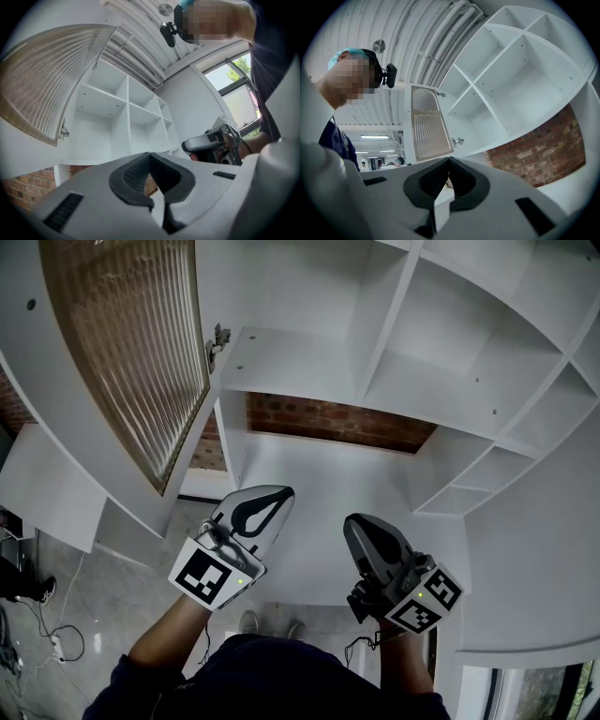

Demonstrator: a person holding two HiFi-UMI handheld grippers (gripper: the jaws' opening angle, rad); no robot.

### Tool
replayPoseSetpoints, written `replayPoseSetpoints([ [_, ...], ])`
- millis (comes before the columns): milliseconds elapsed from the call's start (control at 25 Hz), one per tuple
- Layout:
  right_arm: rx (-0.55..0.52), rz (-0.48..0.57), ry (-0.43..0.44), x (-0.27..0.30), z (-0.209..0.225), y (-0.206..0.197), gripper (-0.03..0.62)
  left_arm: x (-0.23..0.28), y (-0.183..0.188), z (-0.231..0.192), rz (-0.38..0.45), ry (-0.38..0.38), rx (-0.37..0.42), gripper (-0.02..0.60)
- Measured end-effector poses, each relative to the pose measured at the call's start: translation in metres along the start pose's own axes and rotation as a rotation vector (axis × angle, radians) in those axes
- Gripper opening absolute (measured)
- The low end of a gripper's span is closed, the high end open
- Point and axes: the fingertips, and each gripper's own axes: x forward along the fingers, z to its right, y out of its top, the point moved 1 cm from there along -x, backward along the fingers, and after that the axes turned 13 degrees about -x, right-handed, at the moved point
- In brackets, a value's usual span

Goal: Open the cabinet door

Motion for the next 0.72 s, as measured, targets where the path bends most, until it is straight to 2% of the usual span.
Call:
replayPoseSetpoints([
  [720,-0.004,0.003,0.015,0.0036,-0.0025,0.0025,0.026,-0.0003,0.0034,0.0001,0.009,0.003,0.003,0.008],
])
